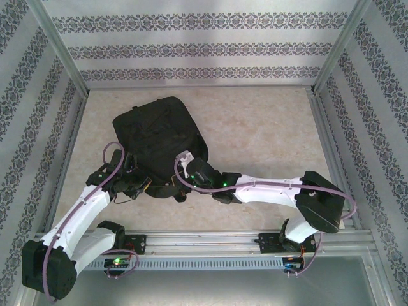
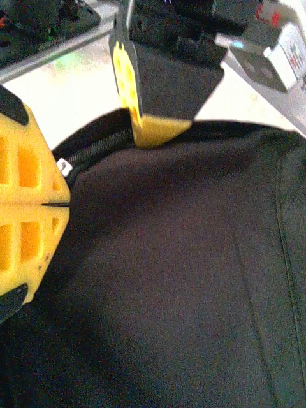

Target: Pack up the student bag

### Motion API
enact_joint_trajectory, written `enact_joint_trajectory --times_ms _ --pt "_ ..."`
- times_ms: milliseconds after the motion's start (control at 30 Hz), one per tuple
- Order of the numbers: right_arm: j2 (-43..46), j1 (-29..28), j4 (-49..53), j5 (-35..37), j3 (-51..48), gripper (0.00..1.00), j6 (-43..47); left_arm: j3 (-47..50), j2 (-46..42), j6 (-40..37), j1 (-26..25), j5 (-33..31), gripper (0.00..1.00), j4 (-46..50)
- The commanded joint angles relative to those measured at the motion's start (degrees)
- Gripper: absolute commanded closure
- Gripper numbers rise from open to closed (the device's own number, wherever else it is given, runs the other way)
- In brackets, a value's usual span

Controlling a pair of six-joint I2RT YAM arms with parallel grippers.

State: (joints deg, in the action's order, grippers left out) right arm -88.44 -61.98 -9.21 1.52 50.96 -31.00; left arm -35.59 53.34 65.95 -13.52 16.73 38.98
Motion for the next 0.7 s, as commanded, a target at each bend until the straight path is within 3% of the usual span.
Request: enact_joint_trajectory --times_ms 0,500,667 --pt "2.35 2.98 1.28 2.0 -1.08 1.0 1.39 -0.98 -0.35 -2.91 0.08 -5.22 1.0 5.28" --pt "6.99 9.34 8.08 1.87 -1.65 1.0 6.66 -4.76 -1.3 -9.39 0.46 -11.51 1.0 10.41" --pt "6.14 9.86 8.74 -3.09 -0.39 1.0 7.45 -6.64 0.71 -12.76 2.03 -13.08 1.0 11.48"
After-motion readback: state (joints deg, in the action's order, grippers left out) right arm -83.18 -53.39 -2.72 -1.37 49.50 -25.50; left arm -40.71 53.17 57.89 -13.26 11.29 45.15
